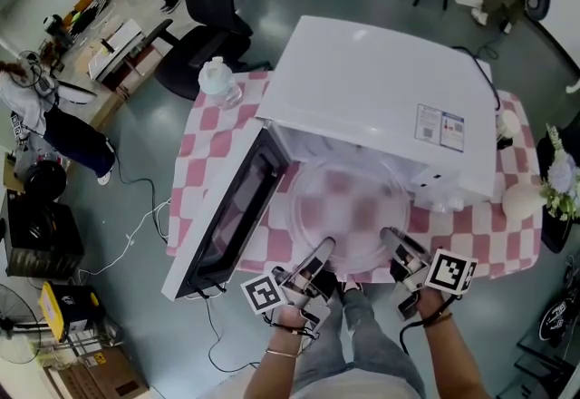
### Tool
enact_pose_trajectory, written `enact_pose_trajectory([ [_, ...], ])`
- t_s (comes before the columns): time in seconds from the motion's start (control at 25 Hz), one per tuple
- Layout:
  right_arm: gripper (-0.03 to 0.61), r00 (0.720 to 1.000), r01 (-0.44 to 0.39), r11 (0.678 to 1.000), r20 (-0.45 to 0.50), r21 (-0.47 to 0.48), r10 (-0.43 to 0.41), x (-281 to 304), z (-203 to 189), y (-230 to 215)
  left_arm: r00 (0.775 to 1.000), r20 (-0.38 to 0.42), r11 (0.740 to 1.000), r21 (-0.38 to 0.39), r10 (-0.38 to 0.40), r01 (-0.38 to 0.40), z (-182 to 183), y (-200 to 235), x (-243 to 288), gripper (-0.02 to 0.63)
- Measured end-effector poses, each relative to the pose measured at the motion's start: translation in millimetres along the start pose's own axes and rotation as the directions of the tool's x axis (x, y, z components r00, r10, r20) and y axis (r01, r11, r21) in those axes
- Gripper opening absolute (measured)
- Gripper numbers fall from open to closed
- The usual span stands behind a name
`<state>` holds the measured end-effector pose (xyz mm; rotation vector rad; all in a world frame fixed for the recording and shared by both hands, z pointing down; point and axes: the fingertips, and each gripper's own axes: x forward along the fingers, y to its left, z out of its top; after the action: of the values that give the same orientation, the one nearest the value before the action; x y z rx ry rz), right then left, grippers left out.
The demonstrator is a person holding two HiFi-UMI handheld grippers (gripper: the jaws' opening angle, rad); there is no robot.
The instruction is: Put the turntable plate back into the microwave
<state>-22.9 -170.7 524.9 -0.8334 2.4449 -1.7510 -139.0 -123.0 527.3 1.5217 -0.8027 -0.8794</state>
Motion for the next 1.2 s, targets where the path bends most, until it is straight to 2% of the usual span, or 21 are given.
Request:
enact_pose_trajectory([
  [0.28,0.133,0.999,0.050,0.999,0.017,-0.009,-0.049,-14.7,-0.1,-5.0,0.999,0.040,1.000,0.000,-0.004,0.004,11.8,-0.7,-4.1,0.034],
  [0.4,0.135,0.992,0.130,0.988,0.015,-0.078,-0.129,-26.0,-2.2,-10.6,0.999,0.040,1.000,0.014,0.004,-0.005,13.7,-1.3,-4.3,0.034],
  [0.52,0.133,0.978,0.209,0.962,0.026,-0.174,-0.208,-38.7,-1.3,-12.6,0.999,0.036,1.000,0.026,0.005,-0.006,14.3,-2.7,-3.3,0.034],
  [0.64,0.132,0.954,0.300,0.912,0.082,-0.279,-0.289,-51.4,5.3,-13.0,0.999,0.039,1.000,0.027,-0.001,0.000,15.3,-4.2,-0.2,0.034],
  [0.72,0.130,0.928,0.372,0.855,0.122,-0.361,-0.352,-59.3,8.8,-13.7,0.999,0.046,1.000,0.026,0.001,-0.003,16.5,-4.3,1.9,0.034],
  [0.84,0.129,0.899,0.434,0.779,0.160,-0.452,-0.408,-67.0,9.2,-11.8,0.999,0.054,1.000,0.020,0.001,-0.002,17.9,-5.3,5.2,0.034],
  [1.0,0.115,0.872,0.486,0.735,0.204,-0.473,-0.446,-75.3,10.3,-12.2,0.999,0.053,1.000,0.031,-0.001,-0.001,19.1,-7.1,8.9,0.034],
  [1.2,0.016,0.816,0.574,0.656,0.273,-0.490,-0.509,-87.4,16.0,-20.4,0.998,0.061,0.999,0.042,0.011,-0.014,19.1,-5.3,15.4,0.034],
])
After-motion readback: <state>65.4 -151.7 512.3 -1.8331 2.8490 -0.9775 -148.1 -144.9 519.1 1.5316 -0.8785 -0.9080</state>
